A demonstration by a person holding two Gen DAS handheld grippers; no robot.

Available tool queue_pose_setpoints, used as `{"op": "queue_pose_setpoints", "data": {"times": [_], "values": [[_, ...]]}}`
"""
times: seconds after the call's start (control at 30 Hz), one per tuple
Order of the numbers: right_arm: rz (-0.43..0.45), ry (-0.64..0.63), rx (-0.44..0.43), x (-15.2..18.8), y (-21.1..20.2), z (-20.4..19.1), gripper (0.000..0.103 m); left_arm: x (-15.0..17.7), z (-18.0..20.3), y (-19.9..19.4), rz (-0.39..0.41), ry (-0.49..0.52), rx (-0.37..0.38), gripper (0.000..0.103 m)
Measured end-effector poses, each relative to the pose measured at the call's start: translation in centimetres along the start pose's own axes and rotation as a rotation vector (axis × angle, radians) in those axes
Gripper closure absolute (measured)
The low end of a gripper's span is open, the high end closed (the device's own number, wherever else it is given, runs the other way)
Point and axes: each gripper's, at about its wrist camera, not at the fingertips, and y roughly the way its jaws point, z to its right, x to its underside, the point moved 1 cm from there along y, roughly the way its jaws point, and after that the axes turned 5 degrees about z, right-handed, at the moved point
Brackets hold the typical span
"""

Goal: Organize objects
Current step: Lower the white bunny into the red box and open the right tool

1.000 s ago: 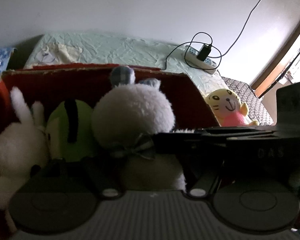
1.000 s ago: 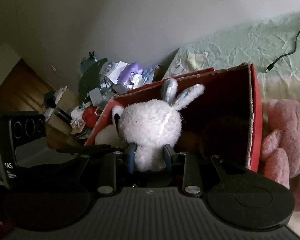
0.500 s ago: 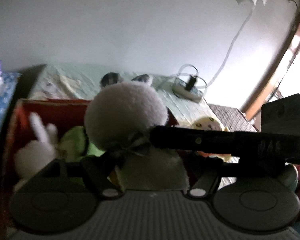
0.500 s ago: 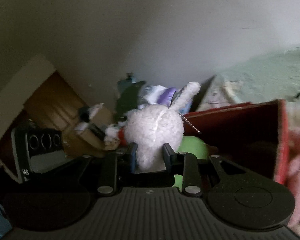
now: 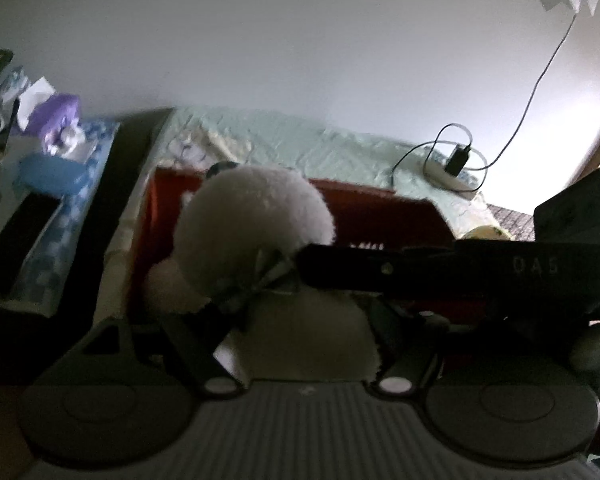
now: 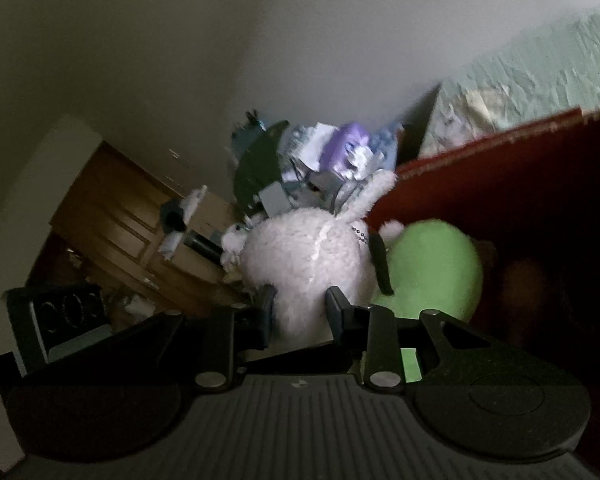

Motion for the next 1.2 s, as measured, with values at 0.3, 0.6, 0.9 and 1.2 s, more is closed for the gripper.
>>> {"op": "queue_pose_setpoints", "data": {"times": [0.3,0.6,0.9,1.2], "values": [[-0.007,-0.016,0.006,0.3,-0.1,-0.1,0.061,0.0,-0.8,0.3,-0.001,-0.010,-0.031,0.018],[0.018,-0.001,-0.016,0.1,-1.6,-0.1,0.067,-0.3,-0.6,-0.7,0.020,0.015,-0.103,0.018],[-0.008,0.027,0.015,0.9,-1.0,0.0,0.072,0.4,0.1,-1.1,0.014,0.036,-0.146,0.018],[0.023,0.005,0.019,0.9,-2.7,-0.3,0.068,0.1,1.4,-1.3,0.012,0.023,-0.214,0.014]]}}
